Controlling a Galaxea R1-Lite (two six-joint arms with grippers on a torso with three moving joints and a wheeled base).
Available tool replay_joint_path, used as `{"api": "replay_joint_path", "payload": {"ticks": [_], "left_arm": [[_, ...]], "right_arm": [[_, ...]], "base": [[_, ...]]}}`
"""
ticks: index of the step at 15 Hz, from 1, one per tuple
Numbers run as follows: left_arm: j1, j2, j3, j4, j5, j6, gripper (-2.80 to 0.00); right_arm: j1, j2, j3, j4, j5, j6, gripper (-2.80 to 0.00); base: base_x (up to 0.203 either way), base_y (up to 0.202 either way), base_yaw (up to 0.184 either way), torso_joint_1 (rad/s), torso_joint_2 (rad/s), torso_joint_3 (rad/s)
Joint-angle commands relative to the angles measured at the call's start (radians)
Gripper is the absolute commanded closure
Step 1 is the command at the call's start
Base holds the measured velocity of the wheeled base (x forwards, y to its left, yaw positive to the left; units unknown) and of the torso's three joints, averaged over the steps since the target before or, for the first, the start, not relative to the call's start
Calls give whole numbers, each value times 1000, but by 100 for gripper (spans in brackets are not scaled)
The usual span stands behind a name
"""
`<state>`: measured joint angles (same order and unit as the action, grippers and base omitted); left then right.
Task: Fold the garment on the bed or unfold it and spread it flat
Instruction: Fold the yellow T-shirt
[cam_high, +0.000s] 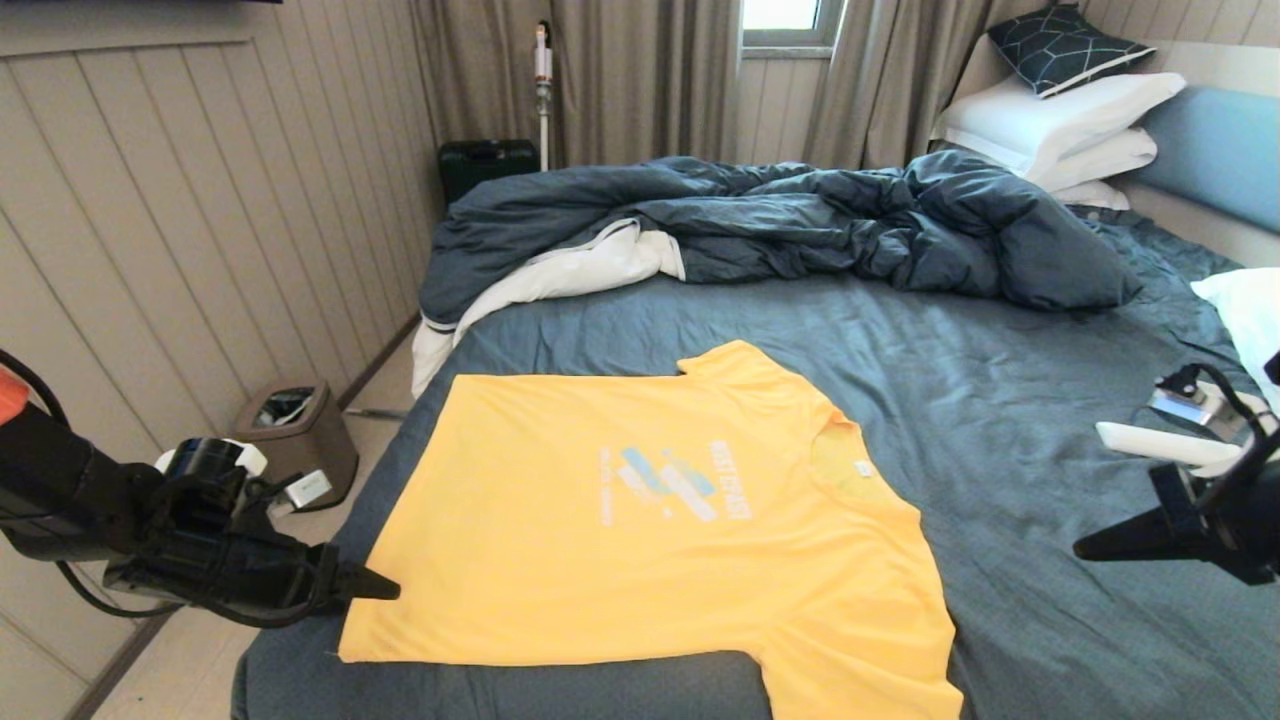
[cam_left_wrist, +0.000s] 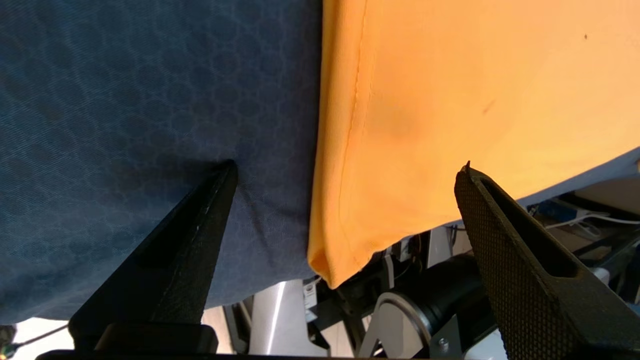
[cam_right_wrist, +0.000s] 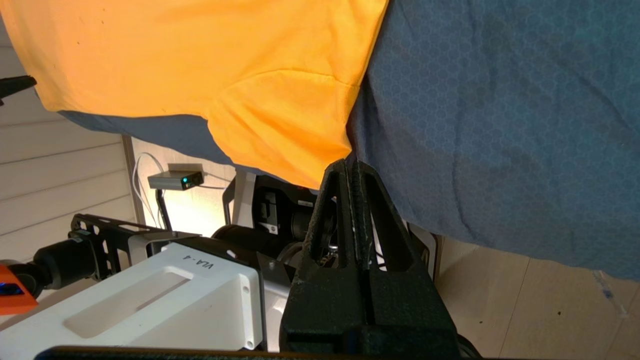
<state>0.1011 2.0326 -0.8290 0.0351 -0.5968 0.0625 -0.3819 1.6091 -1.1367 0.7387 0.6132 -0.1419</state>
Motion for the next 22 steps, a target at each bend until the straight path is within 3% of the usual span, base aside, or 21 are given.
{"api": "replay_joint_path", "payload": {"ticks": [1,10,11,22], "left_arm": [[-17,0,-15,-13,-3,-21,-280],[-56,14,-56,-20,-6,-58,-280],[-62,14,-52,-20,-6,-58,0],[-69,-3,-12,-20,-12,-55,0]], "right_arm": [[-1,1,0,4,3,-1,0],[-5,6,8,4,3,-1,0],[-5,6,9,4,3,-1,0],[-4,14,92,2,2,-6,0]], "base": [[0,0,0,0,0,0],[0,0,0,0,0,0],[0,0,0,0,0,0],[0,0,0,0,0,0]]}}
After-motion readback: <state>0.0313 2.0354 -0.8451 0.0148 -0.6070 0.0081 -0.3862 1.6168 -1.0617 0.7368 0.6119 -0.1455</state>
